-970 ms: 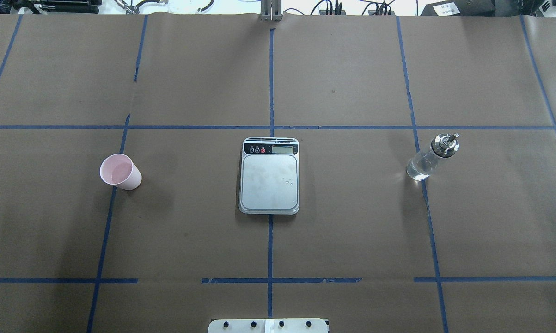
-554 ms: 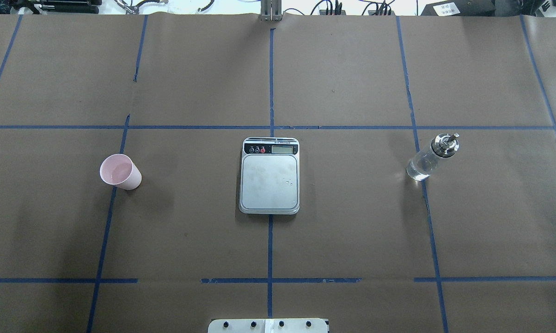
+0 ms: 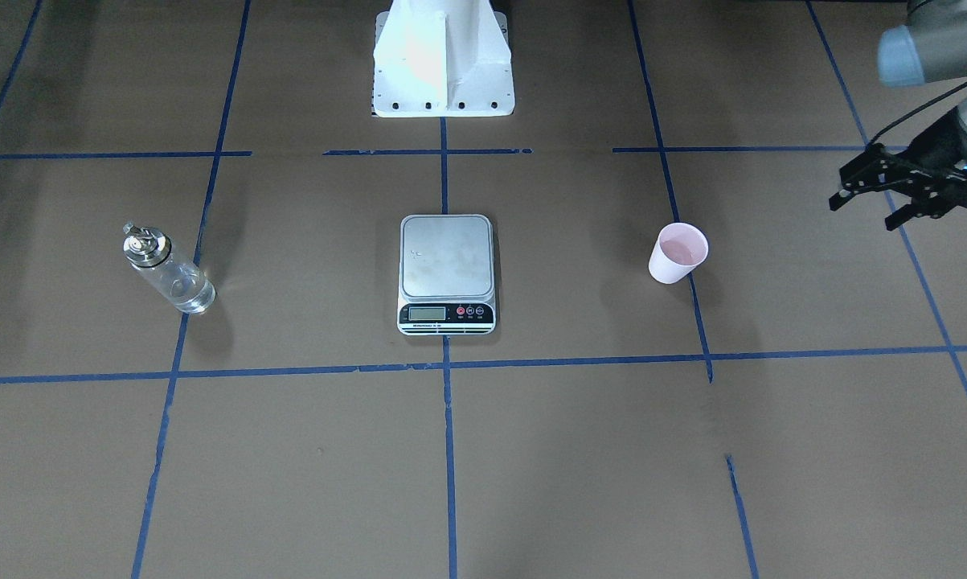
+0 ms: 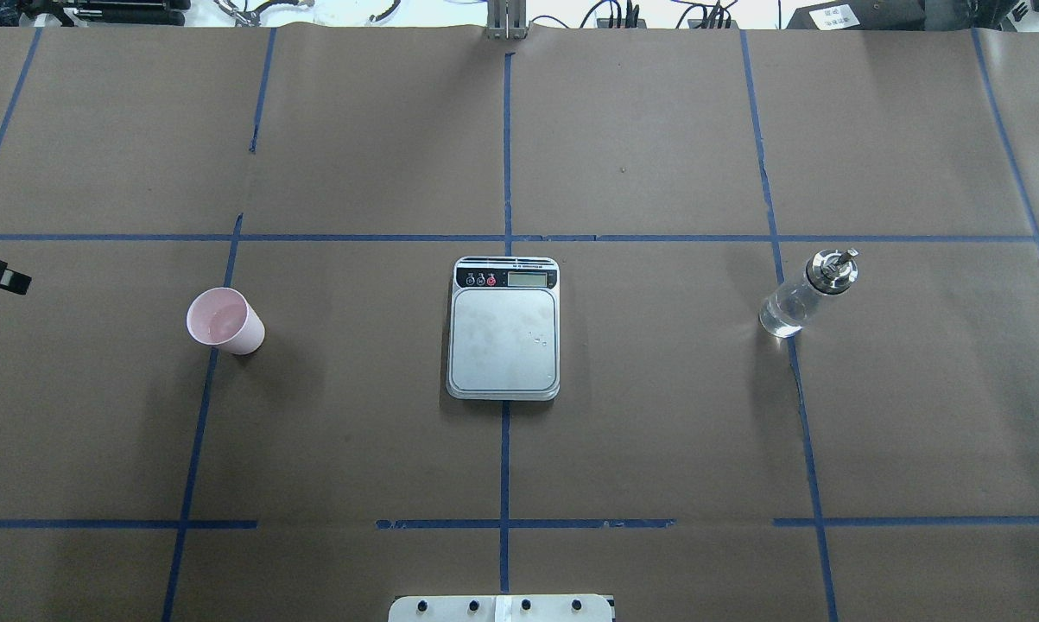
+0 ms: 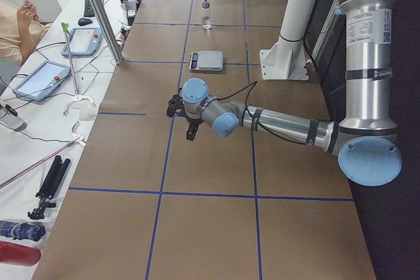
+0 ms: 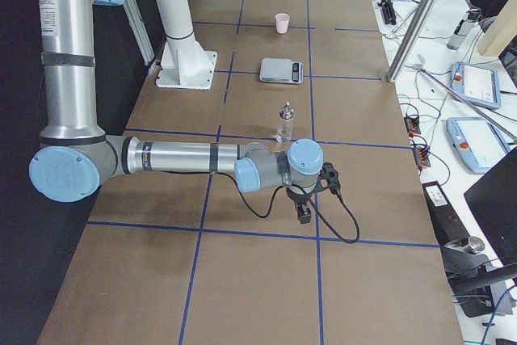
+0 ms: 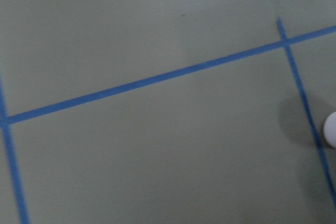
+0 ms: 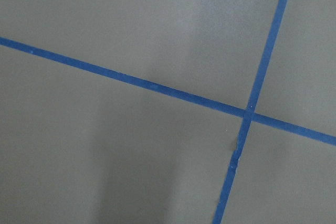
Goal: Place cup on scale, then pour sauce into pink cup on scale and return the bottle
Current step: 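Reach the left gripper to the pink cup and grasp it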
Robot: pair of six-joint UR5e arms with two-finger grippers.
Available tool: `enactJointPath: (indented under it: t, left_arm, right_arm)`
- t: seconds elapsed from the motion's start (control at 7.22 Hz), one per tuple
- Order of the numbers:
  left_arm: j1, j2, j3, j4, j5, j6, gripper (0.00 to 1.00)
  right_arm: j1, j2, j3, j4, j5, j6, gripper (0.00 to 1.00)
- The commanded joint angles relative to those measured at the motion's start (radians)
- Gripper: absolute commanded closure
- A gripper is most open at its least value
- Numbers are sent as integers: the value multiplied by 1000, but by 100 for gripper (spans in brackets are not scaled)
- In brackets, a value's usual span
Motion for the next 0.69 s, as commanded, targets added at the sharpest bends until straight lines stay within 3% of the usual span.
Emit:
enactJointPath:
  t: [0.0,0.28,0.55]
  left_arm:
    - [171,-69,-56,-12,51,-283,1]
    - [315,-174,-13,58,192,-427,2]
    - [318,-166,4,63,221,-424,6]
  right_arm:
    - [-2,3,-4,5,0,-2,0]
    - [-2,5,-7,5,1,-2,0]
    - [-2,-1,-5,8,3,-2,0]
